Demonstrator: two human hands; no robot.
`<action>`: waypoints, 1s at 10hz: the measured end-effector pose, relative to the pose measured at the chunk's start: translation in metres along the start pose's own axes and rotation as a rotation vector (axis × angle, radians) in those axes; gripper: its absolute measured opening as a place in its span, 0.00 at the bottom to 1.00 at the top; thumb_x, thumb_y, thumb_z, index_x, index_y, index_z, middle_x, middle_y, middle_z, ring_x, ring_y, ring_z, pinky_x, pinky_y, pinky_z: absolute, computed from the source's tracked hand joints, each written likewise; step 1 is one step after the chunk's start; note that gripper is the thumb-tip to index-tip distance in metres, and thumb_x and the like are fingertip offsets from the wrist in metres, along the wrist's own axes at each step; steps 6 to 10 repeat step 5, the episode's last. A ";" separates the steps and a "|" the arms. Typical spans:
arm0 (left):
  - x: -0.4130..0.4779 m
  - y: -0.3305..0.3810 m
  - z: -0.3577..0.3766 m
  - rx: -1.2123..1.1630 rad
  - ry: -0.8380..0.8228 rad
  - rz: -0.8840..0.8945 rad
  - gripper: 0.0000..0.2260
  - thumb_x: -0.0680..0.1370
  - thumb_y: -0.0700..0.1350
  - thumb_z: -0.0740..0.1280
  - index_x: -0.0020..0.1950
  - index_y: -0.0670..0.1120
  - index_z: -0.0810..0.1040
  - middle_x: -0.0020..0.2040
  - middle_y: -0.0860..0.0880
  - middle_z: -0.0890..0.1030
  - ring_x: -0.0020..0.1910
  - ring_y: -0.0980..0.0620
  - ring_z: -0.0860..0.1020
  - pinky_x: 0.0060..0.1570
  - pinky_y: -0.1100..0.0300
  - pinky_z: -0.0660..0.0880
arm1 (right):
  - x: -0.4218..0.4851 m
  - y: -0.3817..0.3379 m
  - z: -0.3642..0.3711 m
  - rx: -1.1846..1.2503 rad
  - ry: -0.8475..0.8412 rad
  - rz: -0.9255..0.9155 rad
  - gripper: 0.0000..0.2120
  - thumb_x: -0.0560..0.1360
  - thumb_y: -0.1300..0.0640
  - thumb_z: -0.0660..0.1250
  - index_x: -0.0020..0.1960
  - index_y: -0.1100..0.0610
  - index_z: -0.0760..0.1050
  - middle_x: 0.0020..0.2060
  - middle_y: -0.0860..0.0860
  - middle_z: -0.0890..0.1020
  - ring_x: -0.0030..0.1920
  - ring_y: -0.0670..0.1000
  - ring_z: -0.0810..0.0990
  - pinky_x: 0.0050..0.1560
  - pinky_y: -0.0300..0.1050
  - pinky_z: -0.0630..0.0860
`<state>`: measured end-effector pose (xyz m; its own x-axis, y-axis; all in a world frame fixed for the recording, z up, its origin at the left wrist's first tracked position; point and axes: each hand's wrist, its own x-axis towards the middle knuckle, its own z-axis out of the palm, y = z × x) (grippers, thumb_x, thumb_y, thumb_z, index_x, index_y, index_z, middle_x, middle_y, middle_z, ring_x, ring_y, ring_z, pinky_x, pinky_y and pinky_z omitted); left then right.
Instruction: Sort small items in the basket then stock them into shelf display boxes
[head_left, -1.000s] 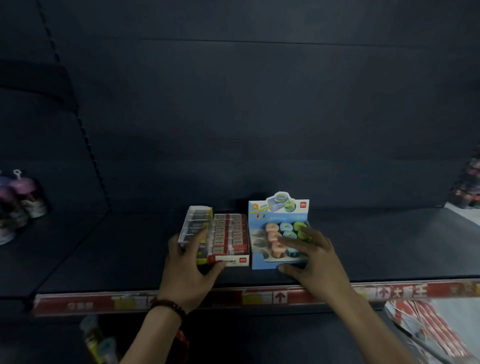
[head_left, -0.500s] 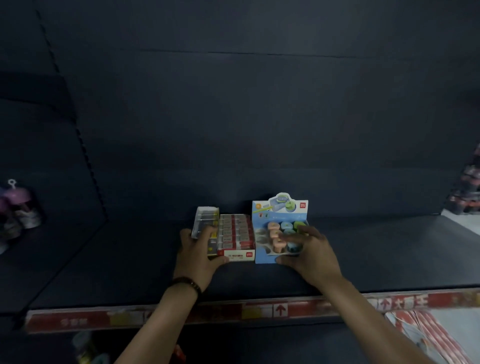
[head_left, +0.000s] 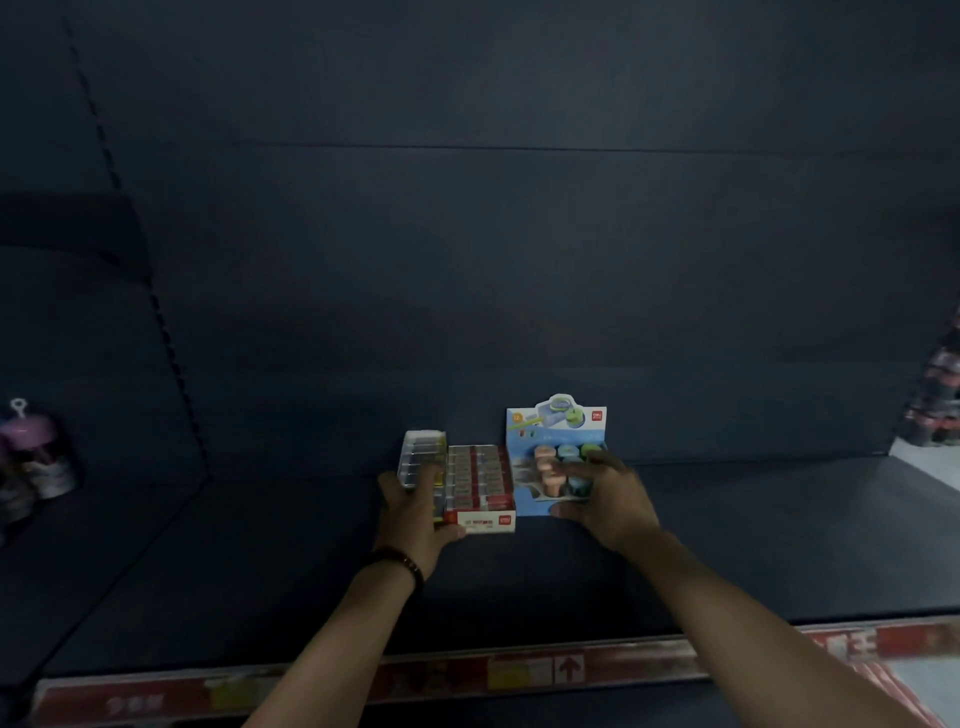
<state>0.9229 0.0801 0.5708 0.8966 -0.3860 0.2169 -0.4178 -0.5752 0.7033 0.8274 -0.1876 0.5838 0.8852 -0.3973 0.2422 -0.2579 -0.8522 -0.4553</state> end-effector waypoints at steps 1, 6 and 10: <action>0.004 0.001 0.002 -0.020 -0.029 -0.018 0.41 0.72 0.38 0.81 0.77 0.56 0.64 0.71 0.49 0.55 0.69 0.48 0.71 0.73 0.60 0.66 | 0.006 0.003 0.002 0.001 -0.005 -0.005 0.34 0.67 0.40 0.83 0.72 0.34 0.77 0.79 0.50 0.68 0.76 0.60 0.68 0.77 0.54 0.68; 0.003 -0.002 -0.002 -0.071 -0.017 -0.001 0.50 0.69 0.43 0.83 0.80 0.62 0.55 0.75 0.54 0.48 0.76 0.43 0.65 0.76 0.50 0.68 | 0.008 0.015 -0.013 0.012 -0.096 -0.050 0.44 0.68 0.39 0.81 0.77 0.25 0.62 0.81 0.46 0.58 0.82 0.56 0.56 0.82 0.62 0.59; 0.003 -0.002 -0.002 -0.071 -0.017 -0.001 0.50 0.69 0.43 0.83 0.80 0.62 0.55 0.75 0.54 0.48 0.76 0.43 0.65 0.76 0.50 0.68 | 0.008 0.015 -0.013 0.012 -0.096 -0.050 0.44 0.68 0.39 0.81 0.77 0.25 0.62 0.81 0.46 0.58 0.82 0.56 0.56 0.82 0.62 0.59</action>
